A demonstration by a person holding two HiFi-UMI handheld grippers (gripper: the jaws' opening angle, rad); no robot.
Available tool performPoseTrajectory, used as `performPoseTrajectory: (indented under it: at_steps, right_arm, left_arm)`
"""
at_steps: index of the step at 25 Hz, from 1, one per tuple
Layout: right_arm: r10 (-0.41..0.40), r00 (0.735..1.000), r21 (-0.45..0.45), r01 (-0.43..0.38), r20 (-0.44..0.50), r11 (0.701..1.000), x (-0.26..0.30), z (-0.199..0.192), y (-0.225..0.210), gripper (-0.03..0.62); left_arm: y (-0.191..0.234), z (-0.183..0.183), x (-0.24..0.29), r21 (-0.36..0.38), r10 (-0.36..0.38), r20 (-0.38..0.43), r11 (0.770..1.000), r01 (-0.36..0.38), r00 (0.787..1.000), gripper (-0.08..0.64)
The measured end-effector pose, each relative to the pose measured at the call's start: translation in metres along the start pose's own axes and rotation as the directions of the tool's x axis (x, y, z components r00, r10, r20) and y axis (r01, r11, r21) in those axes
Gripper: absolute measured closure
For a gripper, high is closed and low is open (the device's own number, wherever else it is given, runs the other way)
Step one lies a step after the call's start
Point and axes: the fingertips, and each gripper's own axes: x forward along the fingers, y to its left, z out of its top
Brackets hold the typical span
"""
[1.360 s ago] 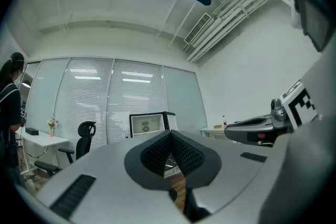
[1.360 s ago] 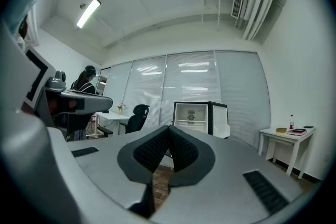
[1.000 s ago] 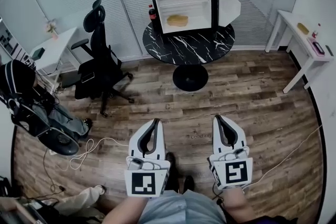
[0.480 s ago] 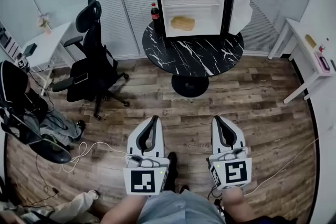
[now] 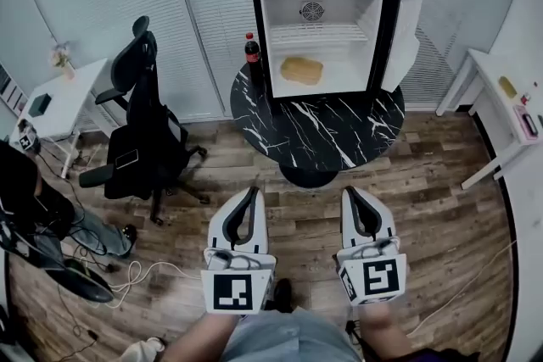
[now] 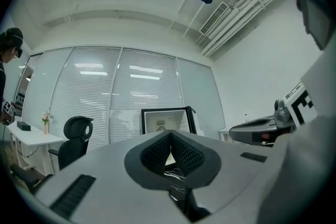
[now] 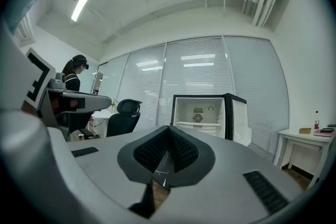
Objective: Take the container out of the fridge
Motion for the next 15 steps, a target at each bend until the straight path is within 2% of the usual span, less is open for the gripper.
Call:
performPoseTrajectory:
  at_steps: [6,9,15]
  right_arm:
    - [-0.036,0.999,-0.021,0.036,0.036,0.999,0.043,0.015,-0.017,0.58]
    - [-0.055,0.998,-0.028,0.056,0.042,0.998,0.051,0.019,-0.028,0.579]
    - [-0.084,0.996,-0.036,0.084,0.021,0.996,0.064,0.009,-0.063,0.579]
  left_arm:
    - [0.017,0.005,0.049,0.001,-0.033,0.042,0.999,0.033,0.999,0.546]
    - [0.016,0.001,0.067,0.027,-0.054,0.032,0.998,0.053,0.998,0.546]
    - [-0.007,-0.021,0.103,0.005,-0.099,-0.021,0.995,0.099,0.995,0.546]
